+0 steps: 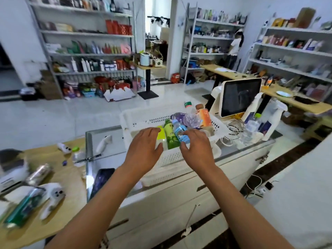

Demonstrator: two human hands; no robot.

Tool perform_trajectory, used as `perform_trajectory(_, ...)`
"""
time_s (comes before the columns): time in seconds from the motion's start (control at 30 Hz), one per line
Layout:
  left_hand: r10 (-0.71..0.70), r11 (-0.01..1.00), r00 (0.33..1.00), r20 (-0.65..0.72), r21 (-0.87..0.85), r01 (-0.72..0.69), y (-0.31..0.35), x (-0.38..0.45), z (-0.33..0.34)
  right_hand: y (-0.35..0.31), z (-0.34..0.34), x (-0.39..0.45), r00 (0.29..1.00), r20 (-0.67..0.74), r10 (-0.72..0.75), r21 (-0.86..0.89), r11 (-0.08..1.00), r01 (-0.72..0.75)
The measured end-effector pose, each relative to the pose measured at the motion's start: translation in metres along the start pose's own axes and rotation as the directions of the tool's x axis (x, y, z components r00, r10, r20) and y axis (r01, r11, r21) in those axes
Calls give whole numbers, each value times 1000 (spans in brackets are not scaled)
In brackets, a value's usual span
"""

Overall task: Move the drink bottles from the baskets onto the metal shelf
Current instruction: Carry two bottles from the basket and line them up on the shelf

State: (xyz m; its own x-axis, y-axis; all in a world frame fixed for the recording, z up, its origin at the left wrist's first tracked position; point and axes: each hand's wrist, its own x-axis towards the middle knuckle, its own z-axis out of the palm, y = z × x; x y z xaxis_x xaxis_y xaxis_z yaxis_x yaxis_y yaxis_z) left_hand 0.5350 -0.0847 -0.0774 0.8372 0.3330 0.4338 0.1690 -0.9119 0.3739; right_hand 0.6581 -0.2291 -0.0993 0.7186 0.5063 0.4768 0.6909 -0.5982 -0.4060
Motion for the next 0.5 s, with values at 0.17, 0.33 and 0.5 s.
perform_trajectory(0.17, -237, 971, 960, 145, 8, 239, -22, 46, 31, 27, 20, 54, 973, 205, 105, -5, 994, -107)
perform_trajectory(0.33, -419, 883, 796, 436, -8, 469, -50, 84, 59, 30, 42, 83, 899, 343, 271, -75, 962, -262)
perform_trajectory(0.5, -488, 690, 530, 694, -66, 721, -60, 115, 88, 32, 52, 103, 834, 395, 385, -215, 921, -324)
